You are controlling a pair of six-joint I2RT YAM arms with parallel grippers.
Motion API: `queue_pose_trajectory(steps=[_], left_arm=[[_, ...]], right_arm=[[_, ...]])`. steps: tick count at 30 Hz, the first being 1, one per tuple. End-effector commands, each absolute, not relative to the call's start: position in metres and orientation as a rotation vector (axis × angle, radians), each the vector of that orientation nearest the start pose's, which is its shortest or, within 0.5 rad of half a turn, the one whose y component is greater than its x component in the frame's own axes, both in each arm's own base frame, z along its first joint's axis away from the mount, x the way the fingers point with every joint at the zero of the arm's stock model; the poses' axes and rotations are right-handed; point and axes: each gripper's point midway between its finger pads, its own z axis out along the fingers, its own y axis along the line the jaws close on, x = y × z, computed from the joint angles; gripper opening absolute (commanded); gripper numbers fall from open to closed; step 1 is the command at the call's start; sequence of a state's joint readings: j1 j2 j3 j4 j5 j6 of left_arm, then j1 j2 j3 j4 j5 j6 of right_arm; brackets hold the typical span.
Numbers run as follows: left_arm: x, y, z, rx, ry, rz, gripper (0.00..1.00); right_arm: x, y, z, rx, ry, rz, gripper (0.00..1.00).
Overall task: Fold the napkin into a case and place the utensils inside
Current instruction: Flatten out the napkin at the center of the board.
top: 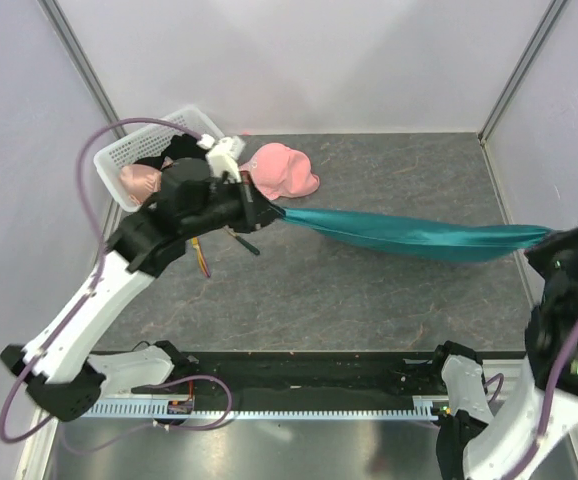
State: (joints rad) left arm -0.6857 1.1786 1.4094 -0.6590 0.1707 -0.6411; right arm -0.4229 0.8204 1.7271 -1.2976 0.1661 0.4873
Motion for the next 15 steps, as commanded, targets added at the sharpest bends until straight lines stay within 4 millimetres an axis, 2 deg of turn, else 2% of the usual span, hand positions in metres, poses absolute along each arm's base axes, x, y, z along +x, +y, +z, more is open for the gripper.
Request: queue_pose_trajectory(steps=[1,2,4,5,7,8,11,12,14,15], left_arm=[[0.197,-0.244,0.423,0.29,1.87,-1.095,0.02],[0.185,-0.237,0.444,0.303,1.804,-1.115,0.02],[0.174,-0.229,0.462,0.306,1.743,-1.135,0.02],[0.167,-0.222,0.479,0.304,1.689,-1.148,0.02],[0.164,-0.218,0.495,0.299,1.644,-1.153,0.02],[0.168,-0.219,0.505,0.291,1.628,-1.147,0.02],[0.182,-0.229,0.508,0.271,1.653,-1.144,0.02],[0.197,-0.241,0.497,0.236,1.711,-1.146,0.02],[0.213,-0.252,0.489,0.21,1.744,-1.139,0.02],[0.231,-0.265,0.473,0.179,1.806,-1.119,0.02]], right_arm=[[0.068,-0.043,0.454,0.815,1.575,-0.149,0.0],[0.06,-0.04,0.463,0.795,1.537,-0.145,0.0],[0.043,-0.033,0.479,0.765,1.462,-0.138,0.0],[0.04,-0.032,0.482,0.764,1.449,-0.136,0.0],[0.044,-0.036,0.484,0.775,1.449,-0.134,0.0],[0.054,-0.04,0.483,0.784,1.476,-0.131,0.0],[0.083,-0.049,0.476,0.799,1.553,-0.122,0.0],[0.095,-0.052,0.478,0.793,1.558,-0.116,0.0],[0.125,-0.062,0.46,0.818,1.644,-0.114,0.0],[0.138,-0.065,0.456,0.821,1.666,-0.109,0.0]])
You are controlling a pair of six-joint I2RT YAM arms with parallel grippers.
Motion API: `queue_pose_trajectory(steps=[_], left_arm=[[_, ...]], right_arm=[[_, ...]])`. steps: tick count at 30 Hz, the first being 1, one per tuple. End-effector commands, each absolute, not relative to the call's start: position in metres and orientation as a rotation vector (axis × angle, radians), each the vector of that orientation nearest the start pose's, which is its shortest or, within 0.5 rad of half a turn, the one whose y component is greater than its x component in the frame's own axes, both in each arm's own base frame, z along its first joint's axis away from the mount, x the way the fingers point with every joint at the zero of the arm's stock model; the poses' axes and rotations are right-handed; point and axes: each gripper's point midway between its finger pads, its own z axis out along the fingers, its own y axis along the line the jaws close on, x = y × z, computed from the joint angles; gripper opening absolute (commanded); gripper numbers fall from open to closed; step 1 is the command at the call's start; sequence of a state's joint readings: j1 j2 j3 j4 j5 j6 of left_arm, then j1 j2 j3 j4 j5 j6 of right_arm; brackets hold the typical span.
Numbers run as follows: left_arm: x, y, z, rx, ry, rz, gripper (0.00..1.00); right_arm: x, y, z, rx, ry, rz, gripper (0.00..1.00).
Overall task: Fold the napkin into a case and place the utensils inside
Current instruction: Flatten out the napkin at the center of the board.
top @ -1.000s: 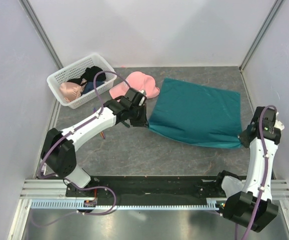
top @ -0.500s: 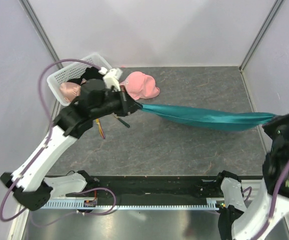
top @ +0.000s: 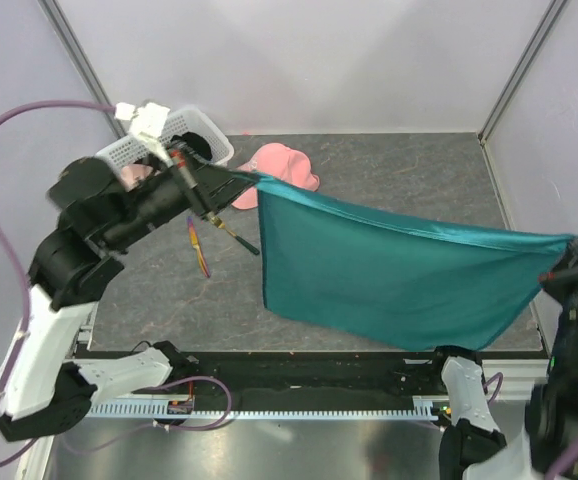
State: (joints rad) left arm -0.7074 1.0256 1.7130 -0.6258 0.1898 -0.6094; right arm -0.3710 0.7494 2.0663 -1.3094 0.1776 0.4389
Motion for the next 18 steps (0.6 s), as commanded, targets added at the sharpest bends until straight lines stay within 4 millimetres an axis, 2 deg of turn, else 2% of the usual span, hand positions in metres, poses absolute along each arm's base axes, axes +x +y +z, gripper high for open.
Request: queue_pose_trajectory(steps=[1,3,4,5,6,7,8,10,11,12,13,14,15,16,17,18], left_arm=[[0.244,-0.271,0.463,0.163,1.841,-1.092,0.02],[0.265,-0.279,0.454,0.137,1.871,-1.052,0.02],[0.286,-0.292,0.431,0.118,1.938,-1.026,0.02],[0.297,-0.294,0.429,0.096,1.942,-1.019,0.02],[0.309,-0.3,0.42,0.085,1.963,-1.007,0.02],[0.327,-0.31,0.4,0.073,2.017,-0.982,0.02],[0.342,-0.313,0.402,0.063,1.997,-0.979,0.02],[0.365,-0.318,0.39,0.061,2.012,-0.943,0.02],[0.391,-0.323,0.376,0.046,2.033,-0.94,0.02],[0.403,-0.325,0.37,0.033,2.04,-0.94,0.02],[0.42,-0.322,0.361,0.014,2.05,-0.926,0.02],[0.439,-0.328,0.347,0.007,2.067,-0.922,0.02],[0.451,-0.33,0.339,-0.007,2.073,-0.929,0.02],[0.464,-0.329,0.341,-0.018,2.054,-0.936,0.02],[0.477,-0.336,0.316,-0.022,2.096,-0.941,0.02],[0.486,-0.339,0.311,-0.03,2.09,-0.959,0.02]], right_arm=[[0.152,-0.071,0.44,0.847,1.721,-0.115,0.0],[0.19,-0.079,0.414,0.885,1.815,-0.09,0.0],[0.204,-0.081,0.404,0.891,1.851,-0.081,0.0],[0.226,-0.087,0.387,0.924,1.91,-0.07,0.0],[0.245,-0.091,0.38,0.924,1.921,-0.054,0.0],[0.259,-0.093,0.367,0.94,1.963,-0.046,0.0],[0.286,-0.098,0.341,0.965,2.053,-0.045,0.0],[0.318,-0.105,0.325,0.989,2.088,-0.032,0.0],[0.343,-0.109,0.3,1.009,2.151,-0.013,0.0],[0.367,-0.111,0.298,1.0,2.115,0.032,0.0],[0.382,-0.112,0.291,1.003,2.116,0.056,0.0],[0.4,-0.113,0.268,1.024,2.162,0.075,0.0],[0.419,-0.112,0.27,0.999,2.135,0.101,0.0],[0.431,-0.111,0.264,0.988,2.144,0.111,0.0],[0.446,-0.111,0.24,0.995,2.192,0.11,0.0],[0.457,-0.112,0.241,0.98,2.184,0.11,0.0]])
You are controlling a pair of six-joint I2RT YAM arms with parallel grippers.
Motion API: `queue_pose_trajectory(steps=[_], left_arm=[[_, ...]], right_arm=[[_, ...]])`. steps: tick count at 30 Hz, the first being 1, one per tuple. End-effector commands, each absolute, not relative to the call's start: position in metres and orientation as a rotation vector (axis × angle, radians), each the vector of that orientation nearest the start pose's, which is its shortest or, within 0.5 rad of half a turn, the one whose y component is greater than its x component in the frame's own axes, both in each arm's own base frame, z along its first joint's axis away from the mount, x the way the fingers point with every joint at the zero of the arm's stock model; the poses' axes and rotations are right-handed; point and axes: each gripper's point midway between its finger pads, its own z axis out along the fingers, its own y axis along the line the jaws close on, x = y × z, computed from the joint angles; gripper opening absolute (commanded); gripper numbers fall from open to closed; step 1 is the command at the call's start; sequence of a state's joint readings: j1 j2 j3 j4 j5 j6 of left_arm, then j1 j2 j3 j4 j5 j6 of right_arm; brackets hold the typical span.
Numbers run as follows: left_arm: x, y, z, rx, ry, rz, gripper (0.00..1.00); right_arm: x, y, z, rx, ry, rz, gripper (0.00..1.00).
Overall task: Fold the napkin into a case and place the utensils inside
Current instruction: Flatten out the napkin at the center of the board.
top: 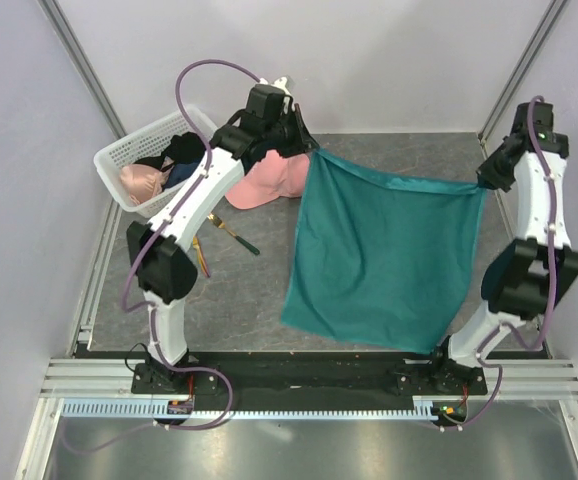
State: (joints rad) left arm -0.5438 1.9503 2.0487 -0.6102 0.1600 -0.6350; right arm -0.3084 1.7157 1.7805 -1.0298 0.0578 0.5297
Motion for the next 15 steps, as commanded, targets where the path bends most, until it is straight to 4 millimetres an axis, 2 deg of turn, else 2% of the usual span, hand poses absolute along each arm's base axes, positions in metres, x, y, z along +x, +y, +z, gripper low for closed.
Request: queue_pose_trajectory(steps=[1,2,3,4,7,11,13,14,15], left_arm=[[0.492,-0.341,0.312,-0.028,2.081,-0.989,0.02],[0.499,-0.343,0.303,-0.037,2.092,-0.996,0.02],[0.508,-0.347,0.286,-0.051,2.117,-1.0,0.02],[0.512,-0.348,0.281,-0.053,2.123,-1.017,0.02],[0.518,-0.347,0.257,-0.062,2.165,-1.013,0.02],[0.515,-0.338,0.244,-0.053,2.195,-0.988,0.02],[0.508,-0.333,0.245,-0.047,2.203,-0.976,0.02],[0.504,-0.331,0.245,-0.043,2.209,-0.971,0.02],[0.501,-0.329,0.243,-0.039,2.214,-0.965,0.02]], right_arm=[[0.464,-0.114,0.233,0.971,2.203,0.106,0.0],[0.472,-0.116,0.211,0.985,2.245,0.103,0.0],[0.479,-0.117,0.207,0.979,2.247,0.109,0.0],[0.484,-0.119,0.191,0.982,2.279,0.102,0.0],[0.491,-0.11,0.177,0.965,2.313,0.169,0.0],[0.486,-0.108,0.174,0.952,2.328,0.161,0.0],[0.476,-0.106,0.171,0.952,2.351,0.148,0.0],[0.47,-0.105,0.18,0.95,2.34,0.144,0.0],[0.461,-0.103,0.174,0.958,2.359,0.14,0.0]])
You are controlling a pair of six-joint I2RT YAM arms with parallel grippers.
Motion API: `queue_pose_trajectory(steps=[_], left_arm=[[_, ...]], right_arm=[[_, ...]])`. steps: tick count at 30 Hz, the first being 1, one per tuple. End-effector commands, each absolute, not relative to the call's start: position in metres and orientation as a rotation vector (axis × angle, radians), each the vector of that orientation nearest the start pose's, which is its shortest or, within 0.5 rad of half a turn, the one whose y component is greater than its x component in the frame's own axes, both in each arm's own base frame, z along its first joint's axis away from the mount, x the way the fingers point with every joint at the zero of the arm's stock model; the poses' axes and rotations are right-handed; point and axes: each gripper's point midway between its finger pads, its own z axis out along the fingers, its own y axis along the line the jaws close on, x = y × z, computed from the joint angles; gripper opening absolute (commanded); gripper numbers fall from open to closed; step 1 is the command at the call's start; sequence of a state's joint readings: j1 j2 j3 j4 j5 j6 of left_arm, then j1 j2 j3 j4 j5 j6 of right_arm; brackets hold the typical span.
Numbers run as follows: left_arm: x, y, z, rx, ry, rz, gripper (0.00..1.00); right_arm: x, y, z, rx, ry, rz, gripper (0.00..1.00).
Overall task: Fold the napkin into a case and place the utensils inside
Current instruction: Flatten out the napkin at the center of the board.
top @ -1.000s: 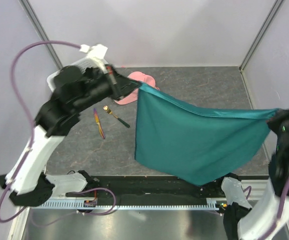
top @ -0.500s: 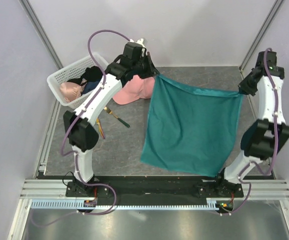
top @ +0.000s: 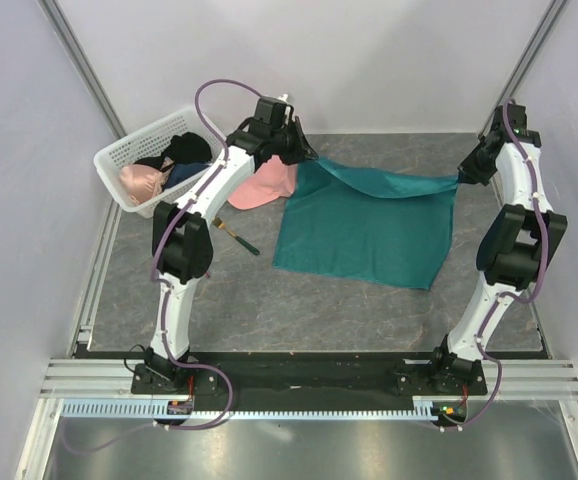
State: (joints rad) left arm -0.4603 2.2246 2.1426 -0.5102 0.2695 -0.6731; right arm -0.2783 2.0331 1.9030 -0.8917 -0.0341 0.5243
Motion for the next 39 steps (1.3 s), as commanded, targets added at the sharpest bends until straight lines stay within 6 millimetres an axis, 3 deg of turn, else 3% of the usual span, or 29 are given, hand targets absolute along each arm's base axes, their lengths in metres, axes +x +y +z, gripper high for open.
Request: queue_pose_trajectory(steps=[1,3,4,5,6,7,8,9,12,14,15,17,18,21,22,24,25,30,35,39], left_arm=[[0.493,-0.325,0.243,-0.036,2.224,-0.96,0.02],[0.484,-0.32,0.24,-0.025,2.24,-0.945,0.02],[0.476,-0.316,0.225,-0.029,2.28,-0.927,0.02],[0.468,-0.311,0.234,-0.004,2.266,-0.923,0.02],[0.462,-0.308,0.232,0.005,2.274,-0.912,0.02],[0.453,-0.301,0.214,-0.001,2.316,-0.882,0.02],[0.446,-0.296,0.226,0.027,2.29,-0.872,0.02],[0.438,-0.291,0.214,0.035,2.321,-0.851,0.02],[0.422,-0.282,0.241,0.085,2.261,-0.846,0.02],[0.416,-0.278,0.262,0.098,2.218,-0.854,0.02],[0.41,-0.276,0.288,0.104,2.165,-0.869,0.02],[0.402,-0.274,0.316,0.104,2.112,-0.903,0.02],[0.393,-0.272,0.343,0.115,2.055,-0.926,0.02],[0.374,-0.265,0.379,0.118,1.98,-0.965,0.02],[0.359,-0.259,0.402,0.125,1.925,-0.985,0.02],[0.34,-0.254,0.423,0.145,1.871,-1.014,0.02],[0.324,-0.246,0.445,0.161,1.805,-1.028,0.02],[0.268,-0.228,0.494,0.222,1.663,-1.094,0.02],[0.21,-0.194,0.552,0.232,1.494,-1.078,0.02],[0.193,-0.179,0.567,0.209,1.442,-1.054,0.02]], right_arm=[[0.454,-0.101,0.182,0.947,2.351,0.138,0.0],[0.436,-0.094,0.17,0.957,2.403,0.148,0.0],[0.429,-0.091,0.176,0.952,2.401,0.16,0.0],[0.423,-0.087,0.174,0.954,2.41,0.174,0.0],[0.409,-0.077,0.16,0.97,2.456,0.211,0.0],[0.402,-0.072,0.163,0.959,2.451,0.235,0.0],[0.392,-0.065,0.149,0.967,2.487,0.253,0.0],[0.387,-0.064,0.149,0.964,2.49,0.25,0.0],[0.377,-0.064,0.168,0.959,2.44,0.234,0.0],[0.375,-0.063,0.205,0.956,2.352,0.252,0.0],[0.374,-0.061,0.219,0.952,2.32,0.263,0.0],[0.364,-0.06,0.265,0.954,2.207,0.274,0.0],[0.358,-0.06,0.279,0.961,2.173,0.266,0.0],[0.328,-0.058,0.331,0.934,2.053,0.239,0.0],[0.312,-0.054,0.352,0.908,1.996,0.24,0.0],[0.282,-0.049,0.387,0.866,1.896,0.235,0.0],[0.271,-0.047,0.398,0.851,1.862,0.232,0.0],[0.194,-0.039,0.474,0.767,1.588,0.187,0.0],[0.142,-0.029,0.519,0.701,1.448,0.171,0.0],[0.124,-0.029,0.535,0.672,1.406,0.134,0.0]])
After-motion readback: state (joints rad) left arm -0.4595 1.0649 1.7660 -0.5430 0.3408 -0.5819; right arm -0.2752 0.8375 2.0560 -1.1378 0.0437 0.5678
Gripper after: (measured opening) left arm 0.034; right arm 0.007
